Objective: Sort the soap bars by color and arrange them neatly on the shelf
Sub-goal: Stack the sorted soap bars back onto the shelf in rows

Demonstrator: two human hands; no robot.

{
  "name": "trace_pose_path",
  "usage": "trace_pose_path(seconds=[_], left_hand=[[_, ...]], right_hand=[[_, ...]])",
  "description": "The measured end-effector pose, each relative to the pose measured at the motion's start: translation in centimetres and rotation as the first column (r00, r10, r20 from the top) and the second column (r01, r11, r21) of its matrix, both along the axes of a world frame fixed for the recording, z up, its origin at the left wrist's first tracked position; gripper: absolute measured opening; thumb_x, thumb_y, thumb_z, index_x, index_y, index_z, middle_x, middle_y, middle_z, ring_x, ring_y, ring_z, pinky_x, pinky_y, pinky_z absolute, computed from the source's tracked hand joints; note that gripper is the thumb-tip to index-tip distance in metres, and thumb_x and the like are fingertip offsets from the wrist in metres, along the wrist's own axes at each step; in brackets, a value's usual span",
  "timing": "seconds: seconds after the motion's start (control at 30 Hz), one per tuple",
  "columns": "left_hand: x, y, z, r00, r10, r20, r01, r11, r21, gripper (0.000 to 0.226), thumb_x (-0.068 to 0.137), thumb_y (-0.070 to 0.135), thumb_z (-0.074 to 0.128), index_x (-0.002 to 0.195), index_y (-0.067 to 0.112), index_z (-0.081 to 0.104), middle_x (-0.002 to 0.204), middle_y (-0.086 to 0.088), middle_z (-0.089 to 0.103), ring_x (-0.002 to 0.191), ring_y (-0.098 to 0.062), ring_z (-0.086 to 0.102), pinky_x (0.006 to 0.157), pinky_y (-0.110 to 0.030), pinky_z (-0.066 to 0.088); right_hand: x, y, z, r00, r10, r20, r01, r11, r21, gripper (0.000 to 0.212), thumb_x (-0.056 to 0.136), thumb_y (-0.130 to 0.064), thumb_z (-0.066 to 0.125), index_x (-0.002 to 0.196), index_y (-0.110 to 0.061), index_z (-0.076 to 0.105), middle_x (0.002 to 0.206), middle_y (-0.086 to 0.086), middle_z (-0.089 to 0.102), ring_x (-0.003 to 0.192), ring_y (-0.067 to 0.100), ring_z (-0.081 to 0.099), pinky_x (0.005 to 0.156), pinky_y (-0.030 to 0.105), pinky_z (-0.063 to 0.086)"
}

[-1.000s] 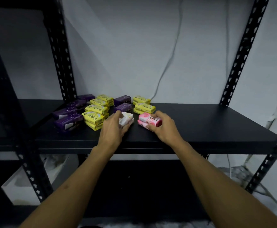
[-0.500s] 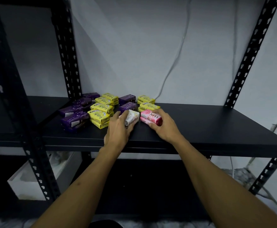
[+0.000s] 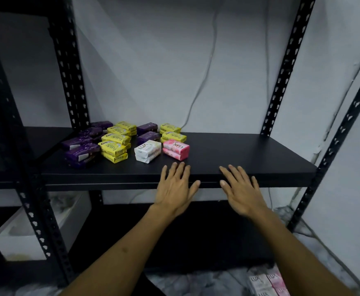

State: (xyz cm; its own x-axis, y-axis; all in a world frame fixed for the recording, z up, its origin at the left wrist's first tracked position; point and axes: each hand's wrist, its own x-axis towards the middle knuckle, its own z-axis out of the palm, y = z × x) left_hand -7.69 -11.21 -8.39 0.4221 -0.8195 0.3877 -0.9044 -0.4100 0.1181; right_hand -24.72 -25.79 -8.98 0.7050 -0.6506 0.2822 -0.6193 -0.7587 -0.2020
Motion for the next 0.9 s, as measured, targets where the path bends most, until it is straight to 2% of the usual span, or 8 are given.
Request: trace_pose_path(seconds=[0.13,0.27,0.33,0.4,0.5,0.6,0.8,0.9], left_hand=[[-3.3,-0.1,-0.6,0.999,-0.037,-0.001,0.037,0.999,0.004,0.071,0.103,0.057,0.015,0.159,0.013,0.010,0.167,-0.004,0.007,0.154,-0.018,-0.004,0.124,-0.043,-0.008],[-8.9,-1.5,-2.4,0.973,-0.227,-0.043,0.225,0.973,-0.042,0.067,0.105,0.054,0.023,0.159,0.016,0.013,0.167,-0.004,0.005,0.154,-0.017,-0.005,0.124,-0.036,-0.007],[-12.2,-2.1,-4.5,0.955,-0.264,-0.137,0.264,0.964,-0.016,0.067,0.104,0.054,0.024,0.159,0.016,0.015,0.167,-0.003,0.008,0.154,-0.016,-0.001,0.125,-0.035,-0.003],[-15.7,-2.5,-7.6,0.935,-0.270,-0.229,0.290,0.956,0.055,0.068,0.104,0.055,0.024,0.159,0.016,0.015,0.167,-0.003,0.009,0.154,-0.016,0.001,0.125,-0.036,0.002],[-20.3,-3.8,-11.6,0.904,-0.326,-0.276,0.383,0.905,0.185,0.070,0.103,0.056,0.025,0.159,0.016,0.014,0.167,-0.002,0.008,0.154,-0.016,0.000,0.125,-0.036,0.003],[-24.4,-5.1,-13.6,0.864,-0.356,-0.355,0.445,0.870,0.211,0.069,0.103,0.053,0.030,0.158,0.013,0.019,0.166,-0.004,0.015,0.154,-0.018,0.007,0.124,-0.036,0.007],[-30.7,-6.5,-18.5,0.798,-0.363,-0.481,0.522,0.815,0.252,0.055,0.101,0.045,0.042,0.145,0.013,0.042,0.148,-0.010,0.047,0.135,-0.028,0.043,0.112,-0.040,0.035],[-32.9,-6.1,-22.5,0.759,-0.278,-0.589,0.531,0.787,0.313,0.053,0.099,0.044,0.045,0.142,0.013,0.045,0.143,-0.010,0.052,0.130,-0.030,0.048,0.108,-0.040,0.038]], right_hand=[[-5.0,-0.1,-0.8,0.997,-0.076,0.020,0.074,0.994,0.078,0.055,0.102,-0.056,0.016,0.155,-0.044,0.009,0.165,-0.013,0.001,0.153,0.016,-0.003,0.122,0.047,-0.001],[-12.0,0.2,-5.8,0.972,-0.218,0.092,0.190,0.950,0.247,0.065,0.095,-0.068,0.017,0.154,-0.041,0.022,0.161,-0.005,0.026,0.149,0.024,0.020,0.121,0.049,0.014],[-15.3,0.4,-7.9,0.954,-0.288,0.080,0.243,0.903,0.354,0.079,0.085,-0.076,0.016,0.152,-0.037,0.030,0.154,0.002,0.041,0.140,0.029,0.037,0.115,0.051,0.027],[-18.9,0.3,-9.8,0.933,-0.344,0.105,0.270,0.863,0.428,0.086,0.081,-0.082,0.019,0.150,-0.034,0.034,0.149,0.005,0.048,0.135,0.030,0.044,0.111,0.052,0.034],[-24.0,0.9,-10.9,0.901,-0.425,0.093,0.331,0.808,0.488,0.069,0.094,-0.069,0.031,0.151,-0.031,0.034,0.154,0.006,0.043,0.141,0.031,0.039,0.115,0.052,0.030],[-28.6,1.5,-12.8,0.861,-0.506,0.060,0.396,0.739,0.545,0.058,0.101,-0.051,0.040,0.152,-0.023,0.034,0.154,0.011,0.042,0.139,0.031,0.041,0.117,0.044,0.030],[-33.9,2.4,-18.5,0.741,-0.666,-0.084,0.522,0.492,0.697,0.065,0.100,-0.053,0.043,0.153,-0.018,0.029,0.155,0.015,0.038,0.139,0.035,0.041,0.114,0.041,0.031],[-34.5,2.6,-20.5,0.676,-0.734,-0.060,0.487,0.384,0.785,0.067,0.100,-0.044,0.051,0.152,-0.008,0.029,0.153,0.017,0.040,0.137,0.032,0.043,0.110,0.037,0.035]])
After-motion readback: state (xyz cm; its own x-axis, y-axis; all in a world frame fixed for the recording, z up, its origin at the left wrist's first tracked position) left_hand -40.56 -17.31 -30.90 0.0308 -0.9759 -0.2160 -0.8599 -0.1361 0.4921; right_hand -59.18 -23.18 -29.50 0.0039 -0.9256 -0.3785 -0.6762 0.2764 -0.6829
